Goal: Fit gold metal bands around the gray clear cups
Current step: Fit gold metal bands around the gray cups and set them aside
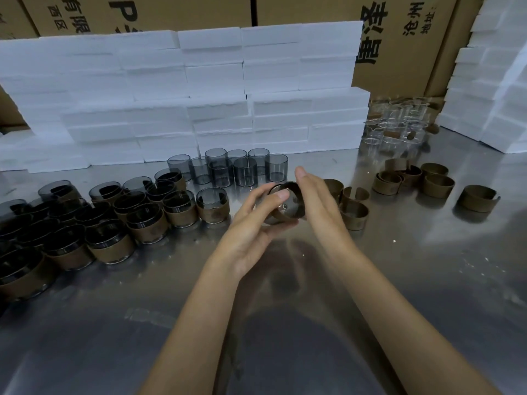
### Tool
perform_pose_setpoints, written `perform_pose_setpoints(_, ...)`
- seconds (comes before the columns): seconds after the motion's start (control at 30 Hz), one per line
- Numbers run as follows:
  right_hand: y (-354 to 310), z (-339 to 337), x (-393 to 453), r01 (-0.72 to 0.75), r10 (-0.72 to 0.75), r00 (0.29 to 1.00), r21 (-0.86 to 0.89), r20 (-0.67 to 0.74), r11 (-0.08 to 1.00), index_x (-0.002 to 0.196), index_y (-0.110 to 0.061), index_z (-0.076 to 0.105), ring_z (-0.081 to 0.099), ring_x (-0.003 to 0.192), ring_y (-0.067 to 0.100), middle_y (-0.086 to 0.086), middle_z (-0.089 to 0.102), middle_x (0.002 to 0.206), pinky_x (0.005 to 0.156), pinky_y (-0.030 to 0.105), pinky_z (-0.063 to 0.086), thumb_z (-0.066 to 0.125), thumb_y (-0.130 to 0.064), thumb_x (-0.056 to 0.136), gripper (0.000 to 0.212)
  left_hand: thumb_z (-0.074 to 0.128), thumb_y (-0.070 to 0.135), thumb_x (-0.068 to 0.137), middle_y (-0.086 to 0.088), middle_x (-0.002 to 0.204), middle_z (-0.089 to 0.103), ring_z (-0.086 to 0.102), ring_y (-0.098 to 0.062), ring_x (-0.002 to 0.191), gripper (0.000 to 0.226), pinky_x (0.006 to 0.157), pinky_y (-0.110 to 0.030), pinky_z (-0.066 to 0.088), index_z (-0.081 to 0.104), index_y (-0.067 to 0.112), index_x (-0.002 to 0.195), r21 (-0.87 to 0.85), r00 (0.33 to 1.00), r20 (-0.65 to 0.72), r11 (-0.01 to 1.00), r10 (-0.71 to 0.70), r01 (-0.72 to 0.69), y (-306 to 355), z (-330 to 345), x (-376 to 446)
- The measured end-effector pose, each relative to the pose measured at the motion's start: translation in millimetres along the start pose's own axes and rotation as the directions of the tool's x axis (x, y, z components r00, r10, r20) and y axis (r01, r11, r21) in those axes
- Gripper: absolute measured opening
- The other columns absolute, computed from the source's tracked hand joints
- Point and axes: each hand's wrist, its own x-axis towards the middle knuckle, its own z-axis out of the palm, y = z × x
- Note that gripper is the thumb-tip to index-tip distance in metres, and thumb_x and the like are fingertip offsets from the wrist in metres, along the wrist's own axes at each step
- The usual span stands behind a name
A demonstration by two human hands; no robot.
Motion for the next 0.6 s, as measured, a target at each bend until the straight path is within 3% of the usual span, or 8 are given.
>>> perform_pose_setpoints(0.07, 2.9, -0.5, 1.7, -0.099, 0.101, 0.991, -0.025, 0.089, 0.995, 0.108, -0.042, 0.071, 0.068, 0.094, -0.010, -0.023, 0.075, 0.097, 0.091, 0.028, 0.050, 0.049, -0.075, 0.091, 0.043, 0.089, 0.029, 0.070, -0.019, 0.119, 0.073, 0.071, -0.039, 0.109, 0.065, 0.096, -0.057, 0.056, 0.066, 0.017, 0.130, 0.060, 0.999, 0.035, 0.998, -0.010, 0.008, -3.1, 1.8, -0.3)
perform_pose_setpoints(0.17, 4.8, -1.9, 4.2, -0.134, 0.139, 0.983, -0.049, 0.123, 0.990, 0.110, -0.027, 0.076, 0.074, 0.099, 0.010, -0.003, 0.080, 0.098, 0.103, 0.041, 0.053, 0.041, -0.078, 0.092, 0.064, 0.089, 0.032, 0.069, -0.022, 0.118, 0.072, 0.069, -0.045, 0.111, 0.062, 0.097, -0.060, 0.055, 0.069, 0.021, 0.127, 0.122, 1.000, 0.020, 0.992, -0.017, 0.015, -4.2, 0.3, -0.2)
perform_pose_setpoints(0.6, 5.2, 0.4, 1.5, -0.122, 0.122, 0.992, 0.005, 0.042, 0.993, 0.106, -0.021, 0.077, 0.074, 0.094, 0.008, -0.002, 0.080, 0.095, 0.096, 0.034, 0.057, 0.038, -0.084, 0.074, 0.080, 0.081, 0.024, 0.075, -0.027, 0.123, 0.069, 0.071, -0.040, 0.111, 0.056, 0.096, -0.052, 0.057, 0.068, 0.017, 0.129, 0.164, 0.998, 0.011, 0.985, -0.058, 0.055, -3.5, -3.8, -0.1)
